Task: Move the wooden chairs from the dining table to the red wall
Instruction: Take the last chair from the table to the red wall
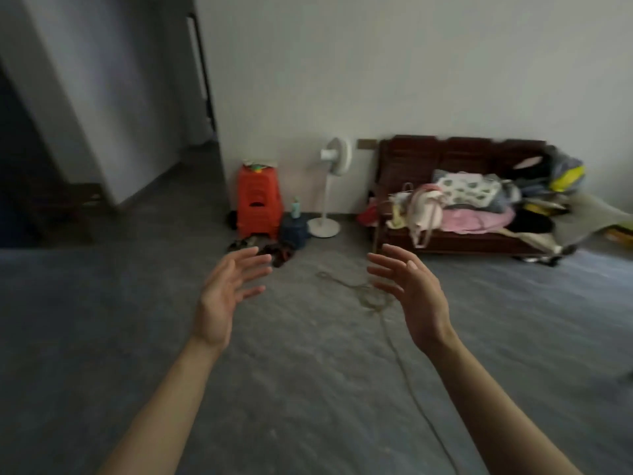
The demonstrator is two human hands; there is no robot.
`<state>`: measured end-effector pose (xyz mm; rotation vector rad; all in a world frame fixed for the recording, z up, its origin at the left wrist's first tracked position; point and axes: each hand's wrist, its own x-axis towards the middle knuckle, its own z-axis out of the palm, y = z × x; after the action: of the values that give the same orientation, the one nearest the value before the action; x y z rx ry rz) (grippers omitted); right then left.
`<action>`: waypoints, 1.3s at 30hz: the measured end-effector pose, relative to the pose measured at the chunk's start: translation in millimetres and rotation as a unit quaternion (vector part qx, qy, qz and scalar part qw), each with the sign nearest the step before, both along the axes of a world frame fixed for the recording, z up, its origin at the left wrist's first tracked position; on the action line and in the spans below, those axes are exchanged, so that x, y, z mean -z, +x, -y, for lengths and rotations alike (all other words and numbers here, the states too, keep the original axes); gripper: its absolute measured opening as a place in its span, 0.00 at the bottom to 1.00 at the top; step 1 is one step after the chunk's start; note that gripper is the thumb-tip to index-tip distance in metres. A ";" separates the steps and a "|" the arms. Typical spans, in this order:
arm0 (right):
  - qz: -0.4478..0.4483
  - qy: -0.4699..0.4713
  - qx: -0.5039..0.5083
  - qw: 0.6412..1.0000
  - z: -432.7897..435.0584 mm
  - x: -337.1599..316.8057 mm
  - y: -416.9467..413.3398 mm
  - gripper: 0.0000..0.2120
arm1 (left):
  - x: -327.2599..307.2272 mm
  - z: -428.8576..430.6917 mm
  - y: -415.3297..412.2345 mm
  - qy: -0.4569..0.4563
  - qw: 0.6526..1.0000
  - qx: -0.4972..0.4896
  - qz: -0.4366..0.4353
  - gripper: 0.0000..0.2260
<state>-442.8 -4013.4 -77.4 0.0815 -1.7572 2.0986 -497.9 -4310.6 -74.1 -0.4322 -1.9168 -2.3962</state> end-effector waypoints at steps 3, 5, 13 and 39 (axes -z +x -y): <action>0.004 0.008 0.071 0.997 -92.6 -6.0 6.2 0.20 | -6.5 -105.8 -33.0 -0.007 0.997 0.078 0.002 0.20; 0.005 0.016 0.113 0.993 -147.2 -8.0 4.9 0.18 | -10.7 -172.5 -58.5 -0.009 0.992 0.126 0.004 0.22; 0.033 0.049 0.250 0.967 -338.1 -6.7 -63.4 0.21 | -2.8 -421.3 -201.0 0.015 0.959 0.284 0.016 0.20; -0.009 -0.012 0.484 0.875 -1070.0 -33.2 -328.7 0.24 | -46.6 -1264.9 -540.9 0.011 0.849 0.525 0.054 0.22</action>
<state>-771.6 -2943.4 -44.2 -0.6517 -1.3138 1.3455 -1038.9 -3045.7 -27.4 -1.7718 -1.9646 -3.0114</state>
